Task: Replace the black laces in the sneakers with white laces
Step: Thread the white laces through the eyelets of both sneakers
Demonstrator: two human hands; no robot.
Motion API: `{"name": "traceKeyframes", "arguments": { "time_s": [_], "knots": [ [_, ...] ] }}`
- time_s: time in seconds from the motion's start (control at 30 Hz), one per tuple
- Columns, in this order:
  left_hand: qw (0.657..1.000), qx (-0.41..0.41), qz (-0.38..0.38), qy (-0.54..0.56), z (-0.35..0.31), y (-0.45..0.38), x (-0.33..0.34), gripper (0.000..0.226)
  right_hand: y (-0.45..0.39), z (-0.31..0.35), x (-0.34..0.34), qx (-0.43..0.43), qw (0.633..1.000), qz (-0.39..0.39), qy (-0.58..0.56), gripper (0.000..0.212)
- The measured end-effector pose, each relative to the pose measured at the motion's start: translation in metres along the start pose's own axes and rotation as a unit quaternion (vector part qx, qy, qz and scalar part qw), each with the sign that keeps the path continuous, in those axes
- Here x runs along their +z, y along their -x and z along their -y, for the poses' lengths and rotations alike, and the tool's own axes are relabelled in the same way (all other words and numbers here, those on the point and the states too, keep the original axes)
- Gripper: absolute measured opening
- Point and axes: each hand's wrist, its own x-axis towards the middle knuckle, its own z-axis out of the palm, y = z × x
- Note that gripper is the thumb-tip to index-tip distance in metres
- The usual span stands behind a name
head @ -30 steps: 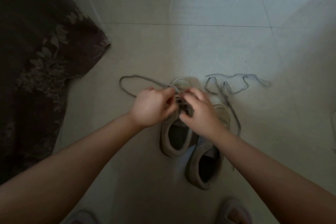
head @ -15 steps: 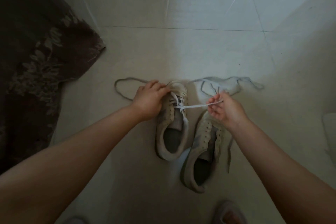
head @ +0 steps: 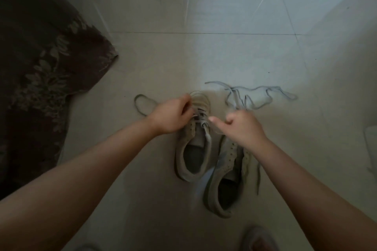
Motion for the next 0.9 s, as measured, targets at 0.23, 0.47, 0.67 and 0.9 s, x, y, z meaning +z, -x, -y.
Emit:
{"name": "traceKeyframes", "arguments": {
  "time_s": [0.23, 0.47, 0.67, 0.9],
  "knots": [
    [0.988, 0.028, 0.030, 0.150, -0.010, -0.003, -0.028, 0.026, -0.009, 0.048, -0.002, -0.113, 0.972, 0.059, -0.198, 0.010],
    [0.998, -0.045, 0.014, 0.053, 0.059, 0.032, -0.009, 0.022, -0.030, 0.003, -0.007, 0.211, 0.805, 0.017, -0.554, 0.026],
    [0.981, -0.122, 0.031, -0.146, 0.097, 0.049, 0.013, 0.016, -0.027, -0.001, -0.005, 0.281, 0.684, 0.003, -0.673, 0.024],
    [0.943, -0.298, -0.098, 0.116, 0.093, 0.053, 0.018, 0.028, -0.023, 0.002, 0.000, 0.257, 0.727, 0.002, -0.636, 0.015]
  ]
}}
